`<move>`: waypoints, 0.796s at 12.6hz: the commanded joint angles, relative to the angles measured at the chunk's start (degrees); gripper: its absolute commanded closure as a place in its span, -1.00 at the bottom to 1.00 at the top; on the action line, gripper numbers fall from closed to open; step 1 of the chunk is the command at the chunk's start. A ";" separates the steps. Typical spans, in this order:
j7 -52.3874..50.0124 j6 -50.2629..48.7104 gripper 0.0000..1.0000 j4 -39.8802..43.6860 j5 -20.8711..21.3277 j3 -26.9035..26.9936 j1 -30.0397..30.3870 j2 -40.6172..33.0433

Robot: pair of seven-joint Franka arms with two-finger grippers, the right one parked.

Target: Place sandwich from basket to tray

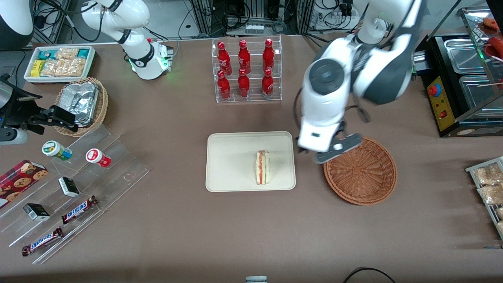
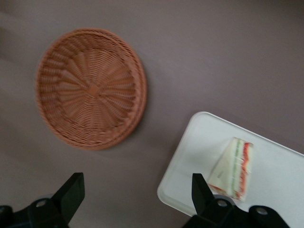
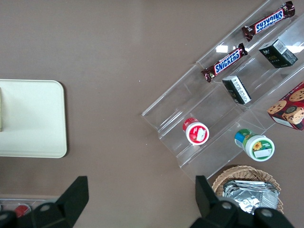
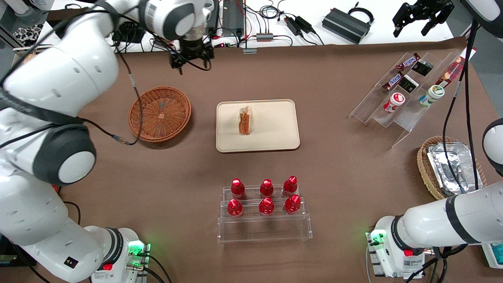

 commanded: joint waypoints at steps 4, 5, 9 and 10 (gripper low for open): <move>16.33 -4.40 -0.99 -9.32 -2.50 10.54 -0.68 -10.77; 20.19 -5.37 -0.99 -9.58 -3.73 13.61 -0.68 -12.52; 29.19 -7.41 -0.99 -9.67 -4.62 19.44 -0.68 -15.43; 29.89 -7.41 -0.99 -9.41 -4.62 20.49 -0.76 -15.44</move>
